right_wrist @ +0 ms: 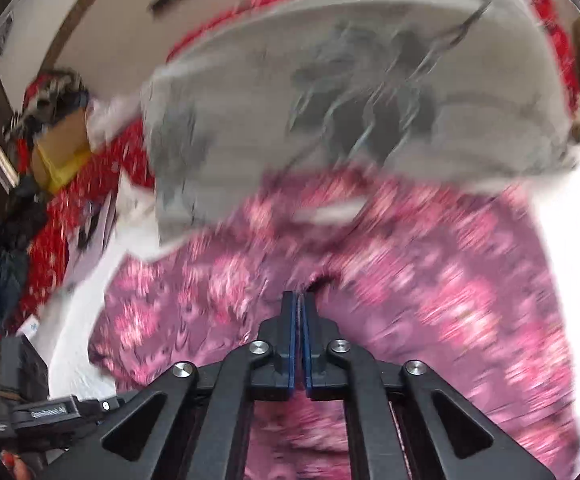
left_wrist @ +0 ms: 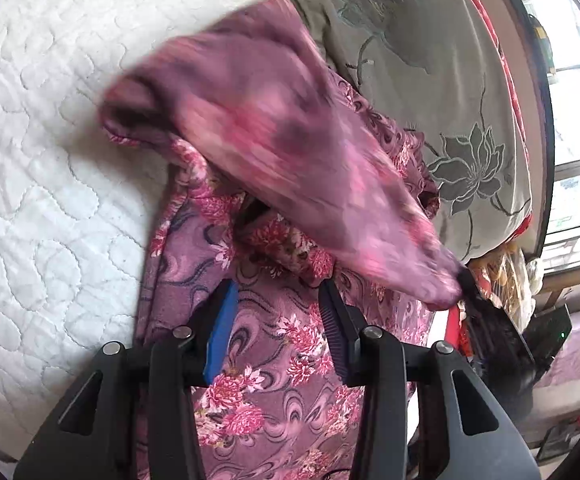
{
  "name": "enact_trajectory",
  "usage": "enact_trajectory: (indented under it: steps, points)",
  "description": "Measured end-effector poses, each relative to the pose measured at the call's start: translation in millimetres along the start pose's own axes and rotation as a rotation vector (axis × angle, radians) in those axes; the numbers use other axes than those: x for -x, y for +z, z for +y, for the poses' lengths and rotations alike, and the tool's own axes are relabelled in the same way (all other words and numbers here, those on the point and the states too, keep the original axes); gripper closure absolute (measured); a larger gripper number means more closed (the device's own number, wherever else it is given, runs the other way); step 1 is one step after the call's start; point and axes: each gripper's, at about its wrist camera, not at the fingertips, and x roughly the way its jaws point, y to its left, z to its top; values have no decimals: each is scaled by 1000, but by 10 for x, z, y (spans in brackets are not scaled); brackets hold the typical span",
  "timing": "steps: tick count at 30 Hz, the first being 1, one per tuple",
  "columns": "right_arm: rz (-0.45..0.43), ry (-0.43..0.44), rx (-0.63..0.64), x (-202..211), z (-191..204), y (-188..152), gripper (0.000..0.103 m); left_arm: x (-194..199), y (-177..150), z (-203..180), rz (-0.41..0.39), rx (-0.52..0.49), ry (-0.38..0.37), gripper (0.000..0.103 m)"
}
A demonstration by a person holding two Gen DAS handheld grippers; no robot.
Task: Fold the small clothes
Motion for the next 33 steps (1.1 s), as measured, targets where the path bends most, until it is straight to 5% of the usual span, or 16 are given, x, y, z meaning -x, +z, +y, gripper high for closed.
enact_trajectory:
  steps: [9,15,19,24,27,28,32,33]
  points:
    - [-47,-123,-138,343,-836,97,101,58,-24,80,-2,9,-4,63]
    - [64,-223,-169,153,-1245,-124,103,262,-112,1,19,-17,-24,63]
    - [6,-219,-239,333,-1464,-92,103,553,19,-268,-79,-95,-60,62]
    - [-36,-121,-308,507,-1571,18,97,383,296,-497,-124,-145,23,57]
    - [-23,-77,-255,428,-1424,15,96,20,327,-466,-68,-178,185,57]
    - [-5,-80,-223,364,-1361,-19,96,-150,313,-402,-23,-180,239,57]
    - [168,-157,-125,-33,-1265,-205,102,-176,244,-386,-37,-257,261,56]
    - [140,-165,-109,14,-1245,-191,100,-131,240,-397,-25,-260,260,56]
